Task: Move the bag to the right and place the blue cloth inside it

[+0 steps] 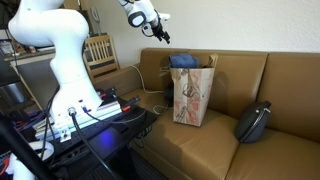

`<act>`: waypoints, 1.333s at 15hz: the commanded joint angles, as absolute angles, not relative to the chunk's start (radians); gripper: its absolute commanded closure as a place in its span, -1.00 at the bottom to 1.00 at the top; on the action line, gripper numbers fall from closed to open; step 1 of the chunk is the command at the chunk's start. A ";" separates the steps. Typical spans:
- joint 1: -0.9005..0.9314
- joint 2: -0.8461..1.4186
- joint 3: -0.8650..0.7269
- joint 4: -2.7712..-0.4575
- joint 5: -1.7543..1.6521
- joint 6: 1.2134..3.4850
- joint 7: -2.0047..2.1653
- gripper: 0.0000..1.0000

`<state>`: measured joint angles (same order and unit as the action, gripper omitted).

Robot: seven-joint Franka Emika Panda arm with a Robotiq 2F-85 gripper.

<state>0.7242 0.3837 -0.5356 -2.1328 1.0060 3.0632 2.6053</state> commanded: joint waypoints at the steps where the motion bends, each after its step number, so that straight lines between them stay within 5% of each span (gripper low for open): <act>1: 0.879 0.455 -0.700 -2.135 0.880 3.032 2.605 -1.00; 10: 1.047 0.810 -1.011 -1.988 1.415 2.406 2.601 -1.00; 15: 1.044 0.803 -0.994 -2.001 1.415 2.431 2.602 -1.00; 20: 0.938 0.872 -0.930 -1.940 1.497 2.199 2.604 -1.00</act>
